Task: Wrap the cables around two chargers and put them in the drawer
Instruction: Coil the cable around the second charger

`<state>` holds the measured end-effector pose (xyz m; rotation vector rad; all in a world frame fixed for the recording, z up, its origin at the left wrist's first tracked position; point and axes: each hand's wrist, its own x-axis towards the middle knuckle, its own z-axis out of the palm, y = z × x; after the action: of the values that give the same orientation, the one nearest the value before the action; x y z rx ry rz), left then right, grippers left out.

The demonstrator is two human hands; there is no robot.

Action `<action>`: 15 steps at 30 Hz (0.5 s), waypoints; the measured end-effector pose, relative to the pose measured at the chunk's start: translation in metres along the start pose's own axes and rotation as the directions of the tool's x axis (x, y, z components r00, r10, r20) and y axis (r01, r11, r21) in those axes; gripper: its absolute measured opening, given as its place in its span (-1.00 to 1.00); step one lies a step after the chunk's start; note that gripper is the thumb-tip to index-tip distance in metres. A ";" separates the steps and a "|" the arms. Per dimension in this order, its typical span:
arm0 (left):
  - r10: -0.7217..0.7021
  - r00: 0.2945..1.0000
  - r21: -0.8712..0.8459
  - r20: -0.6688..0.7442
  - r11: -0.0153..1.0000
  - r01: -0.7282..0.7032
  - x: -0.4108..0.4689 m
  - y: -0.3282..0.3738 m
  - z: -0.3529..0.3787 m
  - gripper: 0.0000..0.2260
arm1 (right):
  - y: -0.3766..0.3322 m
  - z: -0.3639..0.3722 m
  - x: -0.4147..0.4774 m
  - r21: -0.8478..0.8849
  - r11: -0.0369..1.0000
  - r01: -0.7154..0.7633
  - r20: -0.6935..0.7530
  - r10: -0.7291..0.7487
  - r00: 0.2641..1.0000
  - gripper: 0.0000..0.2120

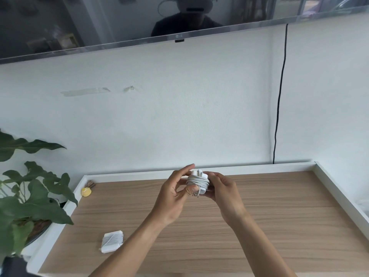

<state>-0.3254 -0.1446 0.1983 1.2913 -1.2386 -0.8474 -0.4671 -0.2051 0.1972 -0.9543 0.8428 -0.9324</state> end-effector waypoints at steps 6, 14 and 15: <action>-0.014 1.000 -0.036 -0.004 0.999 0.014 -0.003 -0.007 -0.007 -0.60 | 0.011 -0.006 0.001 0.025 0.998 -0.049 0.082 0.047 0.996 -0.75; -0.093 0.991 0.032 -0.097 0.995 0.096 -0.024 -0.040 -0.030 -0.56 | 0.046 -0.014 0.000 -0.188 0.982 0.013 0.250 0.035 0.968 -0.71; -0.116 0.986 0.038 -0.119 0.992 0.121 -0.028 -0.047 -0.035 -0.55 | 0.052 -0.013 0.000 -0.220 0.975 0.037 0.283 0.028 0.959 -0.66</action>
<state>-0.2894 -0.1166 0.1521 1.4425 -1.1028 -0.8195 -0.4651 -0.1942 0.1443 -1.2530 0.7081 -0.6903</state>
